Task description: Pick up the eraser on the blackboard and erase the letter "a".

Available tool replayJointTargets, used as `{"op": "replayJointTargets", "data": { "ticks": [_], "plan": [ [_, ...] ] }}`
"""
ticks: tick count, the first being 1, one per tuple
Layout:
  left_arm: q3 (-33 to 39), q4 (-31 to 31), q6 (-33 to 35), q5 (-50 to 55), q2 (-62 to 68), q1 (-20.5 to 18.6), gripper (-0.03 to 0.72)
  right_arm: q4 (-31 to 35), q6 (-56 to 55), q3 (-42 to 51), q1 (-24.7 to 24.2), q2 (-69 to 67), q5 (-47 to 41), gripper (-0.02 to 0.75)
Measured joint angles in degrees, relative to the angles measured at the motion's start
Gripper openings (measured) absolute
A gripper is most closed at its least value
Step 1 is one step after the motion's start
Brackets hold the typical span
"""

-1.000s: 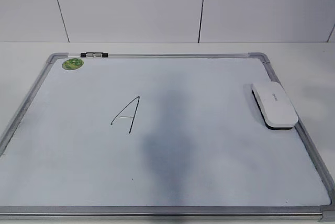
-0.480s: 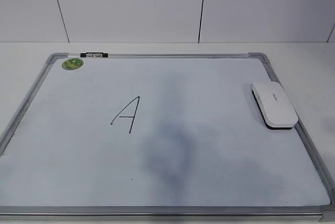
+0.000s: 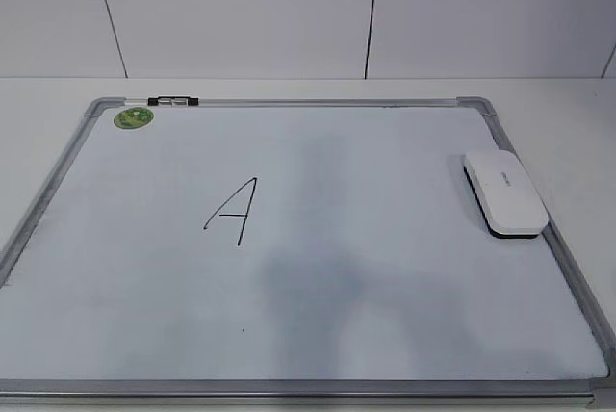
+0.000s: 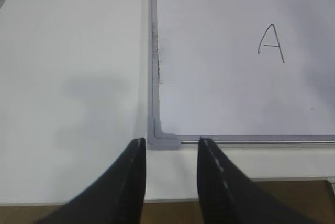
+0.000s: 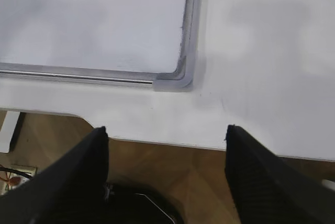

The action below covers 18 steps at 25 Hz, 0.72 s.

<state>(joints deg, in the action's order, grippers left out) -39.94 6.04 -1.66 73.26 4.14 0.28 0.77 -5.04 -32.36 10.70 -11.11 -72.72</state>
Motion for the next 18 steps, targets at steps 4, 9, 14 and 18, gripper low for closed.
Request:
{"op": "replayJointTargets", "data": {
  "ticks": [4,9,14,18],
  "plan": [
    [3.6,-0.9,0.0,0.0,-2.1,0.2,0.236,-1.9,0.2,1.3,0.0,1.3,0.0,0.544],
    [7.0,-3.0,0.0,-1.1,-2.6,0.4,0.236,-4.8,0.4,1.3,0.0,1.8,0.0,0.544],
    [8.2,-7.6,0.0,-5.9,-2.7,2.2,0.236,-6.1,0.5,2.2,0.0,1.8,3.0,0.544],
    [9.9,-10.5,0.0,-9.1,-2.7,3.6,0.236,-7.0,0.5,3.7,0.0,1.8,6.2,0.544]
  ]
}}
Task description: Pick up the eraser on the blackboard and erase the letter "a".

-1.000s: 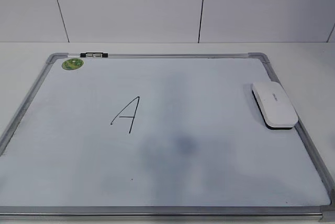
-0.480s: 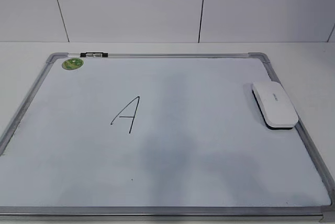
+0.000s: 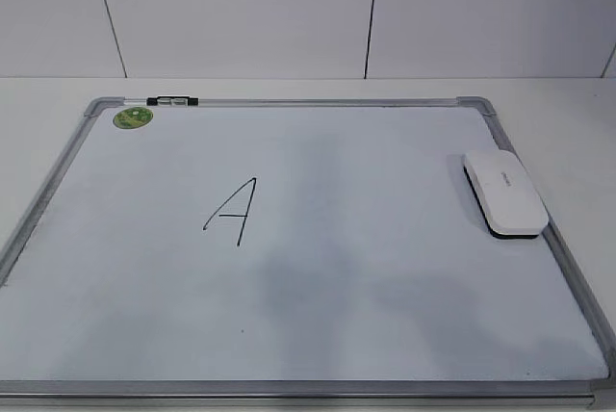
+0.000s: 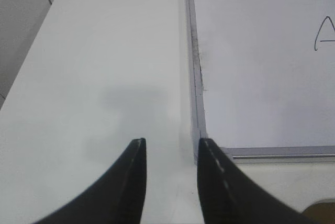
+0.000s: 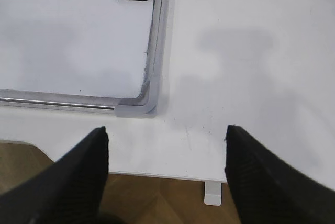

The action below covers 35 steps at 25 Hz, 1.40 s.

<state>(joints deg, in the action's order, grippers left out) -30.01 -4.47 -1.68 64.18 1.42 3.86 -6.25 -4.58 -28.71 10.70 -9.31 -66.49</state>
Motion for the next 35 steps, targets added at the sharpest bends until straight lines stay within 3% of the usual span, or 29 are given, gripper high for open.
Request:
{"op": "replayJointTargets", "data": {
  "ticks": [19,35],
  "plan": [
    [0.1,-0.4,0.0,-1.2,0.0,0.2,0.236,-0.6,0.0,0.4,0.0,0.3,0.9,0.544],
    [0.1,-0.5,0.0,-1.2,-0.9,0.2,0.236,-1.3,0.0,0.4,0.1,10.3,1.0,0.544]
  ]
}}
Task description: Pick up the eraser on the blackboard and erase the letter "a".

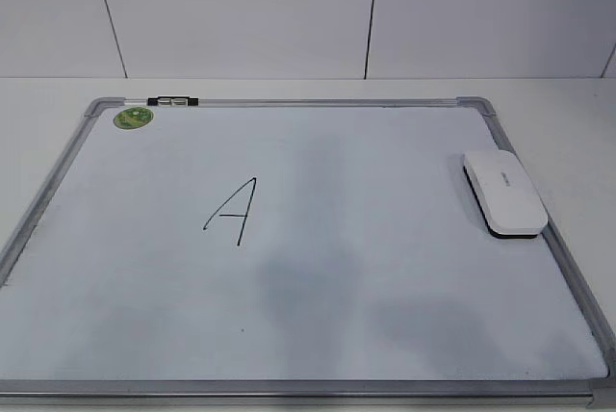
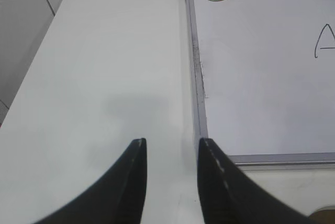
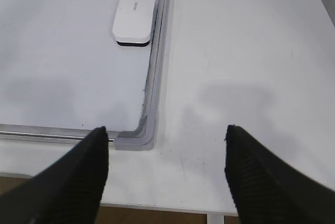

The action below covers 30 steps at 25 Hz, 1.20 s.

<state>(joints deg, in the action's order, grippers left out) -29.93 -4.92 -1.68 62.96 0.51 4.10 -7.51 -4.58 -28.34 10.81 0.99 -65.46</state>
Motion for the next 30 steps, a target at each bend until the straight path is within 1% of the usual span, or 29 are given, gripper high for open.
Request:
{"op": "replayJointTargets", "data": {
  "ticks": [5,9,17,21,23,30],
  "plan": [
    [0.0,0.0,0.0,0.0,0.0,0.0,0.236,0.0,0.0,0.0,-0.4,0.0,0.0,0.544],
    [0.0,0.0,0.0,0.0,0.0,-0.1,0.236,-0.2,0.0,0.0,-3.0,0.0,0.0,0.544],
    [0.0,0.0,0.0,0.0,0.0,-4.4,0.236,-0.2,0.1,0.0,-9.5,0.0,0.0,0.544],
    [0.0,0.0,0.0,0.0,0.0,-5.6,0.236,-0.2,0.1,0.0,-12.3,0.0,0.0,0.544],
    [0.0,0.0,0.0,0.0,0.0,-5.6,0.236,-0.2,0.1,0.0,-13.1,0.0,0.0,0.543],
    [0.0,0.0,0.0,0.0,0.0,-5.6,0.236,-0.2,0.1,0.0,-13.2,0.0,0.0,0.543]
  ]
}}
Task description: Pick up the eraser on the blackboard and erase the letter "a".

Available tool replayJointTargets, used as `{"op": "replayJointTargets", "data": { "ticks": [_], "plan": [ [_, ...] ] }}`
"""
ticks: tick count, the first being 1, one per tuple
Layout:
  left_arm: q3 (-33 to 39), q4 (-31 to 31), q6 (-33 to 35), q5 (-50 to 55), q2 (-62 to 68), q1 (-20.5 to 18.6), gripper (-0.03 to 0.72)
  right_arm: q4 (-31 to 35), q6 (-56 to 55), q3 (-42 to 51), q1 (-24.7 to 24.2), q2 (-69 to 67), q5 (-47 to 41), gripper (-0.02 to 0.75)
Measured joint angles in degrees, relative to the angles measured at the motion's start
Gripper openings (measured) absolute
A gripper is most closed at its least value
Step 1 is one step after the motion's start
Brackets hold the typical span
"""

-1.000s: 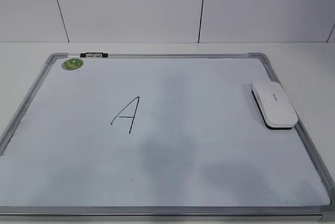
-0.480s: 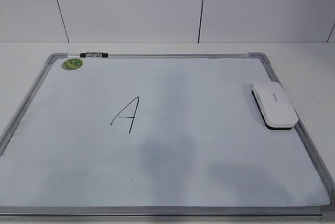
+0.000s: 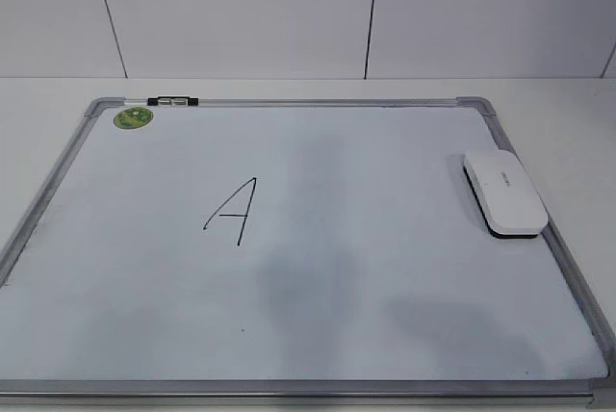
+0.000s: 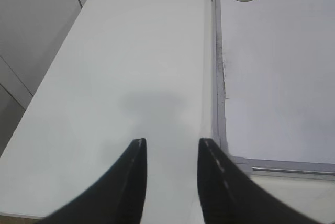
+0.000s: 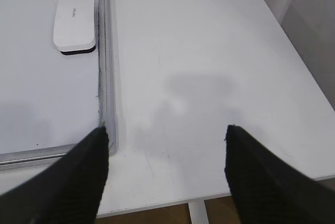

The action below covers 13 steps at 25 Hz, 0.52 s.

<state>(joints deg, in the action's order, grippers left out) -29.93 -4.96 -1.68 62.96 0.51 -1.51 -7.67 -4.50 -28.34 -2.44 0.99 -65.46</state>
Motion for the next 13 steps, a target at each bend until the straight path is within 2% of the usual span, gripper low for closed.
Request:
{"op": "replayJointTargets", "data": {
  "ticks": [13],
  "plan": [
    [0.0,0.0,0.0,0.0,0.0,0.0,0.236,0.0,0.0,0.0,0.0,0.0,0.0,0.543]
  ]
}}
